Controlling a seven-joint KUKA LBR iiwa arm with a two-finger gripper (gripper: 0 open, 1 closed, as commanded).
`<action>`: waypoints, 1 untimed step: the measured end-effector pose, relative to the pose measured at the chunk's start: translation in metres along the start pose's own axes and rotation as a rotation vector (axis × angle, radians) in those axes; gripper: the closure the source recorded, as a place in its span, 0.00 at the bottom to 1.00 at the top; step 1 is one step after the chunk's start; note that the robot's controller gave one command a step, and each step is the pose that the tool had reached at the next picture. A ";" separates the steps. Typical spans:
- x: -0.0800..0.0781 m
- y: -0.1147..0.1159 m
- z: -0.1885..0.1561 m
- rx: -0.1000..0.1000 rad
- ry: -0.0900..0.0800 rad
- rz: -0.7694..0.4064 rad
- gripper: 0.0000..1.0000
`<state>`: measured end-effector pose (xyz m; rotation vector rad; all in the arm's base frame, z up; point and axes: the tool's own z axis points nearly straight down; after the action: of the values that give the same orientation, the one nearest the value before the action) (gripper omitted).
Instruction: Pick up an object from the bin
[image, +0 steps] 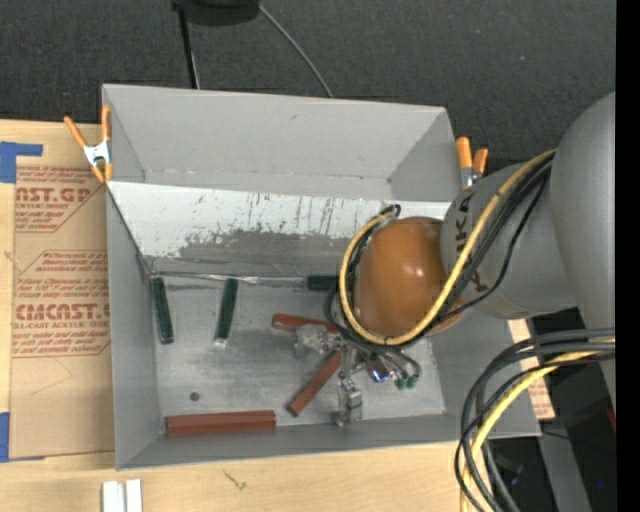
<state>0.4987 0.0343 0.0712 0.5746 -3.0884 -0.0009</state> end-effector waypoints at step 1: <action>0.008 0.010 0.002 -0.001 0.000 0.119 1.00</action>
Offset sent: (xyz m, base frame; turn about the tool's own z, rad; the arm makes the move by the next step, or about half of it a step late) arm 0.0000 0.0000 0.0000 0.0000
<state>0.4879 0.0407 0.0696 0.3891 -3.1166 -0.0024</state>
